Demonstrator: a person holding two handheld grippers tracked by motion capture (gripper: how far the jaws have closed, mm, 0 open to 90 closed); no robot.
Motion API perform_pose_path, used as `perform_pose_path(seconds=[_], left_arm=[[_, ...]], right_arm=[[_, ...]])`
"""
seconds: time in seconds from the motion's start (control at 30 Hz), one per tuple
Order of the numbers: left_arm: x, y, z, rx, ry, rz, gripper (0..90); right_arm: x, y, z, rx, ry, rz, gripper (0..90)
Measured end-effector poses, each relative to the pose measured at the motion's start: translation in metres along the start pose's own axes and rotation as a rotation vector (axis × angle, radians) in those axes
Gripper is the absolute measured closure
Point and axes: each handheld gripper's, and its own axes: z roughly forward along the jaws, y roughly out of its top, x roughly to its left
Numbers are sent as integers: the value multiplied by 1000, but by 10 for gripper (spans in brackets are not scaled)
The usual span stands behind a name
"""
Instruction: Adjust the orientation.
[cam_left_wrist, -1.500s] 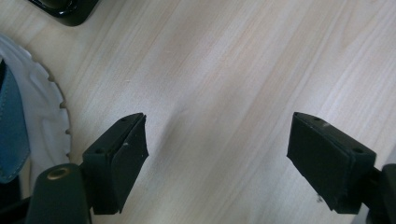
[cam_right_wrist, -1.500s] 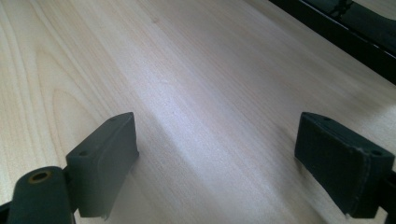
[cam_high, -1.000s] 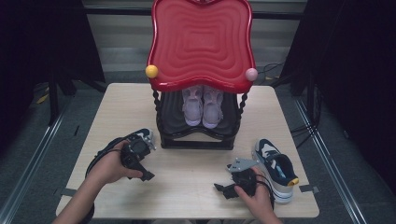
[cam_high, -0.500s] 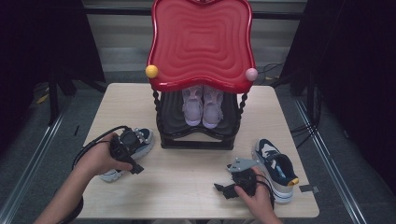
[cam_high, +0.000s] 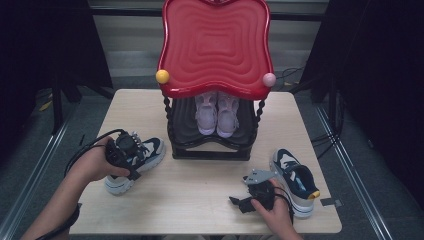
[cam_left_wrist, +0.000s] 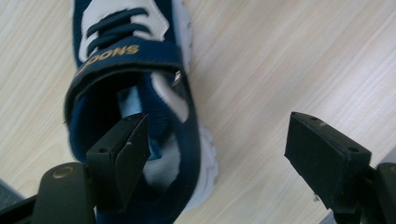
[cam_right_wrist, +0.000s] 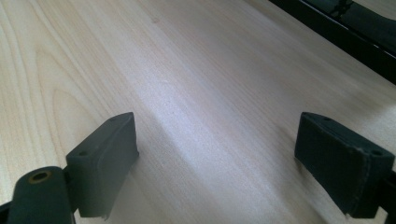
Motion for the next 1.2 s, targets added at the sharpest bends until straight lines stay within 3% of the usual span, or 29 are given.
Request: perform_pose_path(seconds=[0.37,0.47,0.57,0.67,0.77,0.9,1.2], left_arm=[[14,-14,17,38,11,34,284],[15,-16,21,66,13,39,374],[16,-17,22,104,9,71,488],[14,-18,22,115,-6,53,611],[12,-14,21,129,-57,34,692],[4,-9,21,116,-88,-21,716],[-15,7,23,91,-112,-23,681]], right_arm=[[0,0,0,0,0,1,123],[0,0,0,-1,-1,-1,123],[0,0,0,-1,0,-1,123],[0,0,0,1,-1,2,123],[0,0,0,-1,-1,-1,123],[0,0,0,-1,0,-1,123],[0,0,0,1,0,1,123]])
